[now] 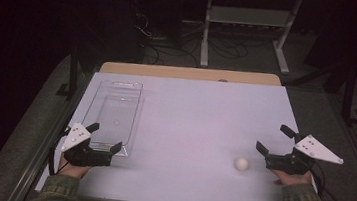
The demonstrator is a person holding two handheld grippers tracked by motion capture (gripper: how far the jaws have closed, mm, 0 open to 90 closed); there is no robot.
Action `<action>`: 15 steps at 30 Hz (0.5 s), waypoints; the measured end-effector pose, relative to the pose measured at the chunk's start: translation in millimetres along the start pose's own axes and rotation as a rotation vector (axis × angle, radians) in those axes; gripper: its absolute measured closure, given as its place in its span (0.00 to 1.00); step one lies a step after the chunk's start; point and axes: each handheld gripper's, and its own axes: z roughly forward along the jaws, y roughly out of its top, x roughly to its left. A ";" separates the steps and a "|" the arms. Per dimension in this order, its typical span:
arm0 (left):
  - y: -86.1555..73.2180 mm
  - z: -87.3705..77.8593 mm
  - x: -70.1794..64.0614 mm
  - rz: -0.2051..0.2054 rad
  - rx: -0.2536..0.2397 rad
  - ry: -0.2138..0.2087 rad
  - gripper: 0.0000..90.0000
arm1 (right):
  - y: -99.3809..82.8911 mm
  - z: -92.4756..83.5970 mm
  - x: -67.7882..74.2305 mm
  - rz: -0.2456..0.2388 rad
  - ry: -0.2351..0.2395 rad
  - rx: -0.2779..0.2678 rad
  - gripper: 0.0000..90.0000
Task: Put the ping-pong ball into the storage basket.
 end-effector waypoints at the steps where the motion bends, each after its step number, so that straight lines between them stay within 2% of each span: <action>1: 1.3 0.0 -0.5 0.001 -0.001 0.000 0.00 | 0.1 -0.1 0.2 -0.001 0.002 0.000 0.00; 15: 19.2 1.7 -2.6 0.060 0.031 -0.016 0.00 | 1.1 -1.0 0.9 -0.004 0.002 -0.008 0.00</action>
